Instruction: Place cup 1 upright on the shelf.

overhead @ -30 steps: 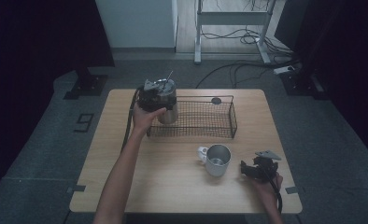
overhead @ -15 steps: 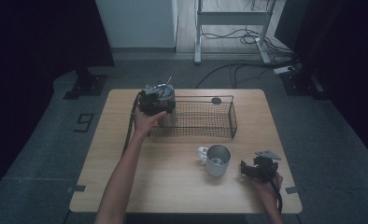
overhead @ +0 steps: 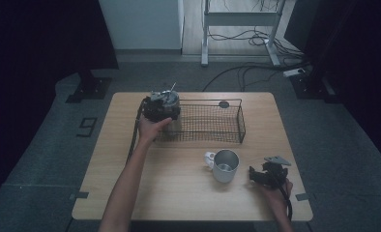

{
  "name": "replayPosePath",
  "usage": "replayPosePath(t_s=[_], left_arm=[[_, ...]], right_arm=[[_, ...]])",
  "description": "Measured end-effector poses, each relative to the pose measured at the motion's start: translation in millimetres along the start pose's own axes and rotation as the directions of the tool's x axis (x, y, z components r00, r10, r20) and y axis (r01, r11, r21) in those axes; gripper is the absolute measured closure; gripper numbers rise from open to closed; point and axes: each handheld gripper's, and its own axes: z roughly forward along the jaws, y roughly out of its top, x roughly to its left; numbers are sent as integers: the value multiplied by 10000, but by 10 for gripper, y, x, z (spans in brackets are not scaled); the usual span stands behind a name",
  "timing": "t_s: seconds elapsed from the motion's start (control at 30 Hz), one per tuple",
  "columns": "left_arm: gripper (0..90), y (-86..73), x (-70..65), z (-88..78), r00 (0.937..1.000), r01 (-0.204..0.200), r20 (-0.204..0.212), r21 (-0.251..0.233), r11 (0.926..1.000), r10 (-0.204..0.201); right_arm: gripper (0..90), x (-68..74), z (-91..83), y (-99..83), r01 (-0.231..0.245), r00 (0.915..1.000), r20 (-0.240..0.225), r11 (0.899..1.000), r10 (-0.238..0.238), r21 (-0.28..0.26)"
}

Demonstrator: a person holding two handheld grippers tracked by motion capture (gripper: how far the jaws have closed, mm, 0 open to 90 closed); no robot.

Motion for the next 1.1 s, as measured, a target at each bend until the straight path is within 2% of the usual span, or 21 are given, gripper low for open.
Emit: replayPosePath(t_s=[0.2, 0.37, 0.73, 1.1], left_arm=[[41, -44, -2, 50, 10000, -10, -97, 149, 9999, 11], [40, -90, -10, 94, 9994, -204, -261, 320, 9993, 212], [40, -137, 0, 118, 9997, -48, -247, 285, 9996, 55], [35, -174, -87, 121, 9984, -427, -366, 314, 9986, 438]], right_arm=[[106, 0, 0, 0, 3, 10000, 0, 10000, -3, -2], [106, 0, 0, 0, 2, 10000, 0, 10000, -2, 1], [106, 0, 0, 0, 5, 10000, 0, 10000, -5, -3], [106, 0, 0, 0, 1, 10000, 1, 10000, -1, -2]])
